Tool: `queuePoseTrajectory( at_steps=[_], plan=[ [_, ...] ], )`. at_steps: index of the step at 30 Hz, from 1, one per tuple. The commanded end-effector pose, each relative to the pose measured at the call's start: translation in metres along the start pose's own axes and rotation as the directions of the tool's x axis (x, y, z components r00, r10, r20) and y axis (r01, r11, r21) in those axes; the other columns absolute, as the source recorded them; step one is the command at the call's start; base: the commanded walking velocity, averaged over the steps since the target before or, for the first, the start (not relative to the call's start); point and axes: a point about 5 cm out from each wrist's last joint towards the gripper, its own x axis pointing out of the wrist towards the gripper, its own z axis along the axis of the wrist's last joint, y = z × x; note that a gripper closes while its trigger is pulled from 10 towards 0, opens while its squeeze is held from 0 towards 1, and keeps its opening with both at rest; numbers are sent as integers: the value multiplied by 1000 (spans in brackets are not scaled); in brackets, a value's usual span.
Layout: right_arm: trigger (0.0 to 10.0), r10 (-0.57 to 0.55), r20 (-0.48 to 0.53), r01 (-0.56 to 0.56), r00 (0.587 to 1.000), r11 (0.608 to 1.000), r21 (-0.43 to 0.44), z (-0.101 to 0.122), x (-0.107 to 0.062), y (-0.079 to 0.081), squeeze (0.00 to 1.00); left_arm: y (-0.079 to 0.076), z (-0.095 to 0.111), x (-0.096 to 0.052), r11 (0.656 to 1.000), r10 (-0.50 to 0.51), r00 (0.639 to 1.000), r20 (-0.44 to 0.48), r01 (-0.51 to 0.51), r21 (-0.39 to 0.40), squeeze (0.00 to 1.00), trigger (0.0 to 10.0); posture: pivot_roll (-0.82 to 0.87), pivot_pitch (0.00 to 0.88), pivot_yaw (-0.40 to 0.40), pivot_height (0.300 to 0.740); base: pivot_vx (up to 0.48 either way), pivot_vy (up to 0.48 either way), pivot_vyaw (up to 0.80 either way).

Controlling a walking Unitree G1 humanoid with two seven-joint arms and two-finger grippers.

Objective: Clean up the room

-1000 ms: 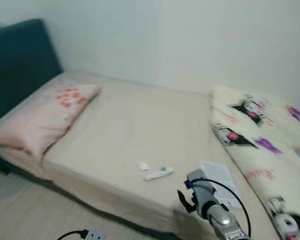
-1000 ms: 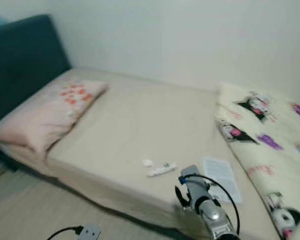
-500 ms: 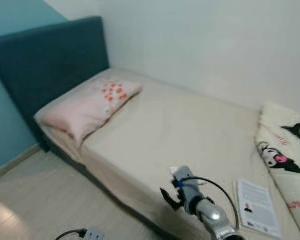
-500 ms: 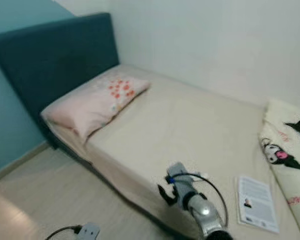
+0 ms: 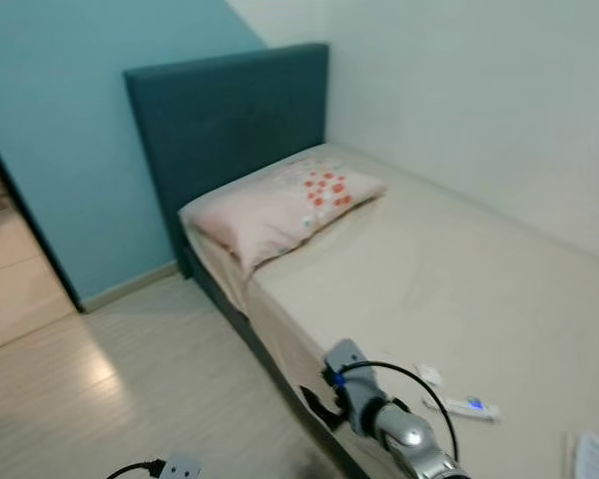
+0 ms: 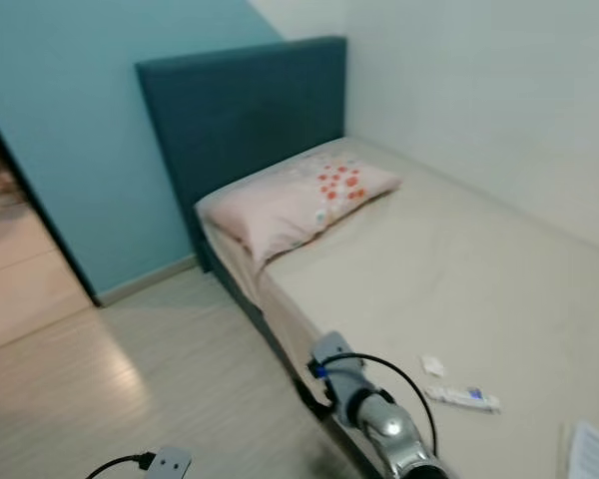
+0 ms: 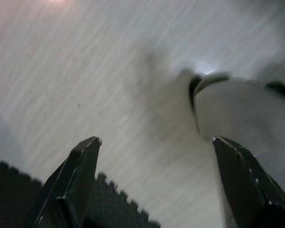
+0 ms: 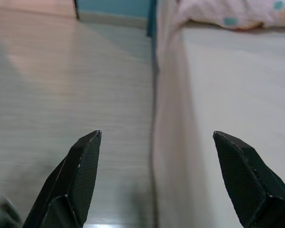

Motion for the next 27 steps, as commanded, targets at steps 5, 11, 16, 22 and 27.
queuePoseTrajectory(
  at_steps=[5,11,16,22,27],
  plan=[
    [10000,14,23,-14,1000,1000,26,4,2,2,0,-7,-8,0,999,-34,999,-40,34,6,0,10000,18,20,-31,735,480,0,800],
    [10000,-2,14,2,1000,1000,24,1,0,0,0,-8,-8,0,999,-37,998,-44,38,8,0,10000,7,19,-40,735,480,0,759],
    [10000,-66,-23,67,998,997,28,-3,-2,-8,0,-9,-8,0,999,-43,998,-47,43,9,0,10000,7,16,-42,735,480,0,111],
    [10000,-138,-18,139,990,988,66,2,0,-19,0,-10,-9,-1,999,-47,998,-47,47,16,0,10000,10,13,-45,735,480,0,0],
    [10000,-181,-22,182,983,977,107,4,0,-25,0,-10,-9,-1,999,-49,998,-48,50,19,0,10000,9,9,-43,735,480,0,-268]
  ],
)
